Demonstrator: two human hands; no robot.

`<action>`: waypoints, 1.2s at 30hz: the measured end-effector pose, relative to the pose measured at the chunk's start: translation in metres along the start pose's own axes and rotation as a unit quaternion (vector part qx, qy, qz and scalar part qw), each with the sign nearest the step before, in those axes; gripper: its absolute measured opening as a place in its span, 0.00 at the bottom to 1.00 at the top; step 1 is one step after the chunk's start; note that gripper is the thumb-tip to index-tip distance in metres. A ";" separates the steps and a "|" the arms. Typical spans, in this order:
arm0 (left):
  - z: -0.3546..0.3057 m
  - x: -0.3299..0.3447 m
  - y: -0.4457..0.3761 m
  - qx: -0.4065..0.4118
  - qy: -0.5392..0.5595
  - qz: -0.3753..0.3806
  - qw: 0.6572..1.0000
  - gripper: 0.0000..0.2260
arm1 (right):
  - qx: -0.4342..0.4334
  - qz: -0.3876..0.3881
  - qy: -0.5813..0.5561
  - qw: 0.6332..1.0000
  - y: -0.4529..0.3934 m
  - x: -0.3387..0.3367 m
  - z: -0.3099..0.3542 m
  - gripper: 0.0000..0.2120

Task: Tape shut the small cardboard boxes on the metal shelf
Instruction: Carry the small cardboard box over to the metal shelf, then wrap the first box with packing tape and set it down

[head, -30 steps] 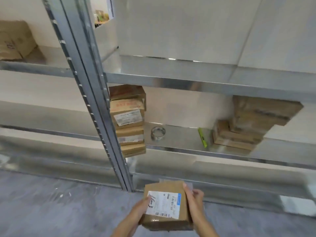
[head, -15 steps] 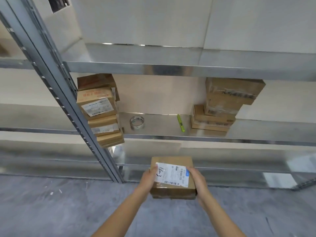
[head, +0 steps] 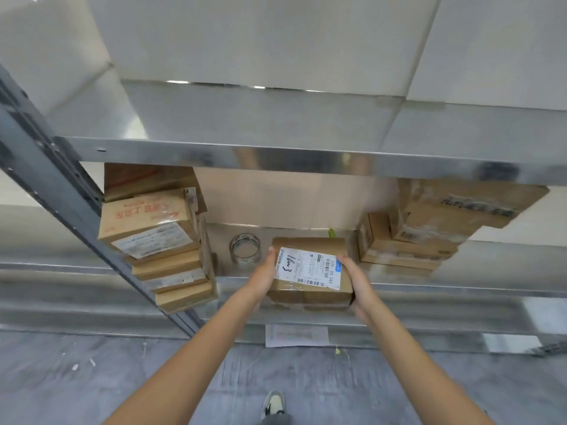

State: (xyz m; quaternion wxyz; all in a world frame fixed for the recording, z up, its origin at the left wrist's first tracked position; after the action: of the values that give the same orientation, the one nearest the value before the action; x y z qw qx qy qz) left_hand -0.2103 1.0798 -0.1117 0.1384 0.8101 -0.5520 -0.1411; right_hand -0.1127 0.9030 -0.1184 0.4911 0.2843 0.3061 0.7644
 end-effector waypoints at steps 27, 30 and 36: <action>-0.011 -0.019 -0.075 0.066 0.104 -0.104 0.987 0.24 | -0.076 -0.009 -0.068 0.995 -0.064 0.012 0.052 0.13; -0.010 -0.020 -0.073 0.071 0.129 -0.075 0.986 0.26 | -0.081 0.005 -0.043 0.996 -0.066 0.012 0.051 0.17; -0.031 -0.033 -0.064 0.099 0.209 -0.084 0.969 0.25 | -0.102 0.020 -0.070 0.992 -0.055 0.002 0.059 0.09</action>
State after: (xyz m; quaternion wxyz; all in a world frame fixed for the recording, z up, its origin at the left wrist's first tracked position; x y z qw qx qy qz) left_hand -0.1554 1.1357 -0.1044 0.1577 0.8749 -0.4517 0.0756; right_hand -0.0382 0.9344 -0.1205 0.5225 0.2912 0.1860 0.7795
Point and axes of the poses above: each hand's wrist, its own y-axis away from the middle knuckle, its own x-axis out of the palm, z = x × y, the point moved 4 cm from there along -y, towards the middle knuckle, and after that the axes turned 15 degrees about x, right-handed, at the moved point
